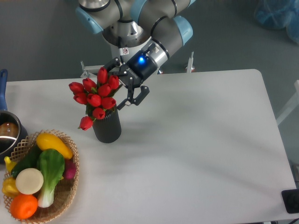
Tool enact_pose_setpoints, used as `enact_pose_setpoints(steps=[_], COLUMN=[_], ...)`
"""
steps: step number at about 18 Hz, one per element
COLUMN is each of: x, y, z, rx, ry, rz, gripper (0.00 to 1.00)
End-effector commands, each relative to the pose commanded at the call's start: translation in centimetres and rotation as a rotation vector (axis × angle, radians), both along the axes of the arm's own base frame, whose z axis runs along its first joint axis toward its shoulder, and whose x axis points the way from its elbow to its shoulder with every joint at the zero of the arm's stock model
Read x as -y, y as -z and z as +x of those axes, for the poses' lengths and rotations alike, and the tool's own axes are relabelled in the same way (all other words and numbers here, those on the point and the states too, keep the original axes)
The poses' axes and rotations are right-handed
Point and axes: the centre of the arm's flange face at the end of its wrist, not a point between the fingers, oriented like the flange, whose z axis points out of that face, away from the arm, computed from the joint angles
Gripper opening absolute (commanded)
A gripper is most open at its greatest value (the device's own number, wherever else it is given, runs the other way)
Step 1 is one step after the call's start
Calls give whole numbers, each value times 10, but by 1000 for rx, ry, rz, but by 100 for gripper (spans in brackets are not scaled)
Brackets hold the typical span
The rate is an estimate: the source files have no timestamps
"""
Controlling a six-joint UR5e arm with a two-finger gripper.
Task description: Insert the flowers into the vase
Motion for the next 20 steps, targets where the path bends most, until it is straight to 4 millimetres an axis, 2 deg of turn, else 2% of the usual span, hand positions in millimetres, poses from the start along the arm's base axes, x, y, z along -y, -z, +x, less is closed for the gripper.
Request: enact_pose_setpoints(steps=[4,8,13,17,20], x=[22,43,99,124,128], y=[-31,-47,-90,-97,-81], z=[-15,-32,-101,-159,-202], rx=[-84,-137,-253,-305,-326], ry=[-98,-173,-354,-415,-408], rz=[-136,-175,-267,-391,-521], gripper=[100,100,100,100,100])
